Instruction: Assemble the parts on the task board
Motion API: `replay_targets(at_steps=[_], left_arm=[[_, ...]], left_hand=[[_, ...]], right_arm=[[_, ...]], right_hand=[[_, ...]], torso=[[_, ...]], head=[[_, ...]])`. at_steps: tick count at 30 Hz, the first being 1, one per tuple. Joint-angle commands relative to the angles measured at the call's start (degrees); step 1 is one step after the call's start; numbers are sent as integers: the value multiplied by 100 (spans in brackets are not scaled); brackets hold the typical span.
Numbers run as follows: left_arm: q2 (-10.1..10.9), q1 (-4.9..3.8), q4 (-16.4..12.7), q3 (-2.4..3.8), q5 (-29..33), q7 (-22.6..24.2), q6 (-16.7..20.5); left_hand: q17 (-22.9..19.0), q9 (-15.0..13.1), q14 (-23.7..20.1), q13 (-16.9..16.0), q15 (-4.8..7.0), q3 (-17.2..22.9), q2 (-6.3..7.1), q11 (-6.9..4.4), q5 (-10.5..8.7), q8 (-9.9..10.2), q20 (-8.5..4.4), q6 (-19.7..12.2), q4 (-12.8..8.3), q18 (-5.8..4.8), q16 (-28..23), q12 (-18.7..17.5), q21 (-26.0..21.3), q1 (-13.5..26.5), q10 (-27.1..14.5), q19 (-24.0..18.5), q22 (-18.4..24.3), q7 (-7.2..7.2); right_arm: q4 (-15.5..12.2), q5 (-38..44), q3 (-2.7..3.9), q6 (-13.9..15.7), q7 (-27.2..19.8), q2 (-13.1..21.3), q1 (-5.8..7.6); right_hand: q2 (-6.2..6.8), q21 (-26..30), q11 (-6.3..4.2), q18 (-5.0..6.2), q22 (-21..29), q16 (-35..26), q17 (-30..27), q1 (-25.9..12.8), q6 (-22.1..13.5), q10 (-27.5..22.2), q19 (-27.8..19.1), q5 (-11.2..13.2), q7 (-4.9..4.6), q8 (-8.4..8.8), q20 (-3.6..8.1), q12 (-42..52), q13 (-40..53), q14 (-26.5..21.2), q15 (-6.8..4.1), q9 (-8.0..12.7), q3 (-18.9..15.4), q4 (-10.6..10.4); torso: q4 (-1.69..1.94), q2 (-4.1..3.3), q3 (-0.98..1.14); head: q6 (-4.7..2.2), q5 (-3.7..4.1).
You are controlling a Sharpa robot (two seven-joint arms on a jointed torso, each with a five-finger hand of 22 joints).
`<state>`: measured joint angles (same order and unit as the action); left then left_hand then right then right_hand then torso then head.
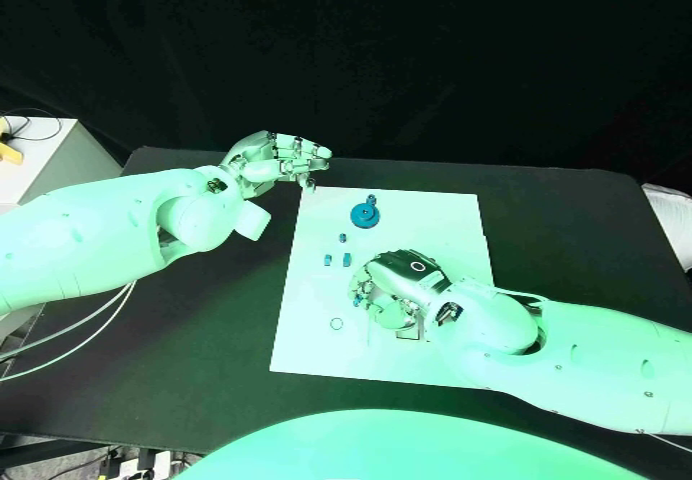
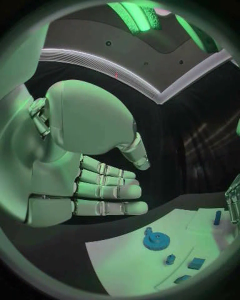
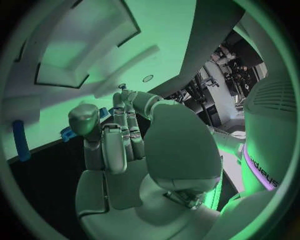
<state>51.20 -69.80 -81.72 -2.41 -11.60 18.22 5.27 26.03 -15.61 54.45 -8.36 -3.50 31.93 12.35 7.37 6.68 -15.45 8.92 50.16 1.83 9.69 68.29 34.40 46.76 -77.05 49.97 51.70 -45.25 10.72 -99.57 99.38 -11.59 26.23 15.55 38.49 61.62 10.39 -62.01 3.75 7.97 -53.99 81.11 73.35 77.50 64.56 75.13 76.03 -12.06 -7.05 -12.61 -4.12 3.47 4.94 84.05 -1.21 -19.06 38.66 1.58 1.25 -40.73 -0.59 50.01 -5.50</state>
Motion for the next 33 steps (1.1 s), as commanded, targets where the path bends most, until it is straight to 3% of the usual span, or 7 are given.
replay_targets(at_steps=[1, 21, 28, 33], left_arm=[[-11, -1, -9, 4, 37, 20, -99], [-4, -1, -14, 4, 37, -5, -113], [-5, -1, -12, 4, 37, -13, -110], [-1, -1, -9, 3, 38, -26, -113]], left_hand=[[-9, 4, 20, 10, 4, -33, -27, -7, 1, -33, 7, -36, -10, 84, -27, 1, -18, -15, -40, 42, 5, -8], [-9, 4, 20, 10, 4, -33, -27, -7, 1, -33, 7, -36, -10, 84, -27, 1, -18, -15, -40, 42, 5, -8], [-9, 4, 20, 10, 4, -33, -27, -7, 1, -33, 7, -36, -10, 84, -27, 1, -18, -15, -40, 42, 5, -8], [-9, 4, 20, 10, 4, -33, -27, -7, 1, -33, 7, -36, -10, 84, -27, 1, -18, -15, -40, 42, 5, -8]], right_arm=[[13, 99, -1, -117, 25, -13, -8], [103, 242, -15, -352, 121, -95, -38], [113, 94, -26, -380, -117, -97, -41], [106, 23, -32, -399, -228, -69, -41]], right_hand=[[-58, 14, -73, -91, -5, 38, 6, 18, 33, 122, 1, -29, -10, -17, 6, 19, 5, 290, -40, -4, 21, 4], [-47, 47, -67, -81, 35, 30, -18, -6, 17, 115, -27, -26, -17, -23, 3, 15, 0, 284, -35, -24, 29, 16], [120, 156, 49, -60, 129, 12, -94, -175, -251, -276, -151, -72, -119, 77, -72, -9, -95, 259, 61, -48, -73, 23], [251, 302, 118, -24, 270, -38, -217, -264, -363, -653, -261, -92, -134, 133, -139, 9, -132, 223, 124, -52, -160, 7]], torso=[[1, -1, -1], [0, -1, 0], [-2, 1, 1], [-3, 1, 3]], head=[[-1, 6], [-1, 16], [-1, 3], [-1, 3]])
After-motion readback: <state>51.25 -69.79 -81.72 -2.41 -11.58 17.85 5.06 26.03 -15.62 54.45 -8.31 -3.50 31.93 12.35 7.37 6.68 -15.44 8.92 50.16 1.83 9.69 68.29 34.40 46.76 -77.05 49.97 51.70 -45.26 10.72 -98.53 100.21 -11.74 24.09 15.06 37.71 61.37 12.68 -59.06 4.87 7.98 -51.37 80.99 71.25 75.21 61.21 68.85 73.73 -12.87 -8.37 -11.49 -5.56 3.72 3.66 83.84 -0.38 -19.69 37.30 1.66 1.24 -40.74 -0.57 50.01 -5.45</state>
